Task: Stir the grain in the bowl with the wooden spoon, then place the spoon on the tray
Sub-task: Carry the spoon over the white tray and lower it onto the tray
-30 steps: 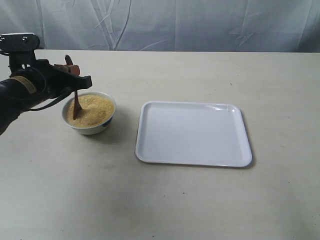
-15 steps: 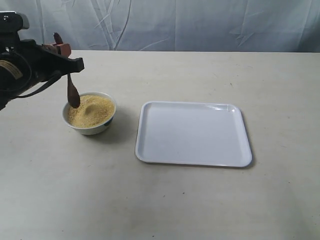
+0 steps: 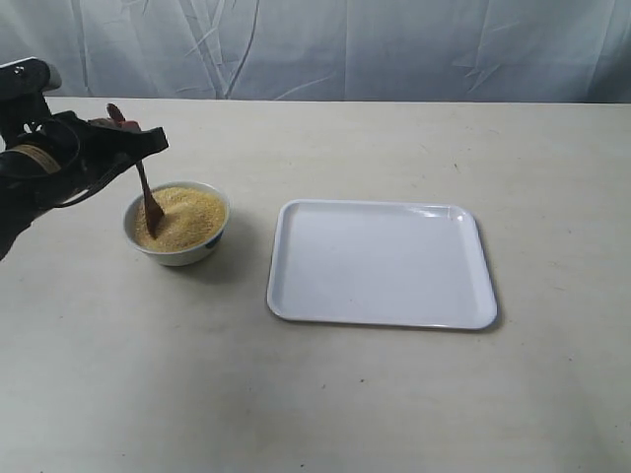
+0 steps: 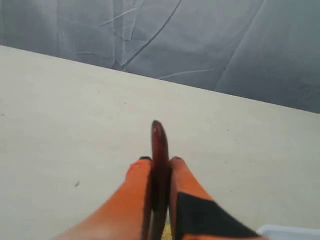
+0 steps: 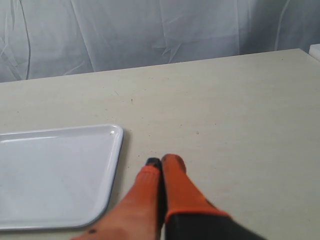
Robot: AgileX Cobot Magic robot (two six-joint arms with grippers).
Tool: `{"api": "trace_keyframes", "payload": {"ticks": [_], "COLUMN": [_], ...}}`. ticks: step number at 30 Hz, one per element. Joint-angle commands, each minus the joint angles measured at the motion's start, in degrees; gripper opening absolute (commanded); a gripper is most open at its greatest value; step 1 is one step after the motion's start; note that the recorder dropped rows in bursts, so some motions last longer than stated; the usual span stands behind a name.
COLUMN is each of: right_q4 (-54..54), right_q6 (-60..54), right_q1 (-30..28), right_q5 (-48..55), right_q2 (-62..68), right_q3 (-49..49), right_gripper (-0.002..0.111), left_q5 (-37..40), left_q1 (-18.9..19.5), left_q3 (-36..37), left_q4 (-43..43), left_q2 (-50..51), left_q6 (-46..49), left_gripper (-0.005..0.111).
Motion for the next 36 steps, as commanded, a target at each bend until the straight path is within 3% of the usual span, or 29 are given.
{"api": "trace_keyframes", "payload": {"ticks": [1,12,14,18,22,24,28,32,36], "right_q4": [0.00,0.00,0.00,0.00,0.00,0.00,0.00,0.00,0.00], "right_q6": [0.01,0.01,0.01,0.01,0.01,0.01,0.01,0.01,0.01], "right_q1": [-0.15,-0.15,-0.15,-0.15,-0.15,-0.15,-0.15,-0.15,-0.15], "right_q5": [-0.58,-0.58,-0.40,-0.40,-0.40,-0.40,-0.52,-0.52,-0.52], "right_q2": [-0.35,-0.35,-0.35,-0.35,-0.35,-0.35,-0.35,-0.35,-0.35], "right_q3": [0.15,0.15,0.15,0.15,0.15,0.15,0.15,0.15,0.15], "right_gripper": [0.000,0.000,0.000,0.000,0.000,0.000,0.000,0.000,0.000], "left_q5": [-0.05,3.30,11.45,42.18,57.22,62.18,64.77,69.25,74.33], "left_q1": [0.04,0.04,-0.89,-9.00,-18.01,-23.18,-27.57,-28.43,-28.43], "left_q3": [-0.09,-0.09,-2.81,-18.41,-31.36,-37.32,-44.70,-52.98,-61.80], "left_q4": [1.65,2.52,5.44,11.79,11.53,11.53,5.21,-8.14,-13.94], "left_q2": [-1.34,-7.42,-10.40,-14.37,-10.21,-5.59,3.98,14.42,23.06], "left_q6": [-3.30,0.09,-0.01,0.11,0.11,0.82,6.90,17.96,24.36], "left_gripper": [0.000,0.000,0.000,0.000,0.000,0.000,0.000,0.000,0.000]}}
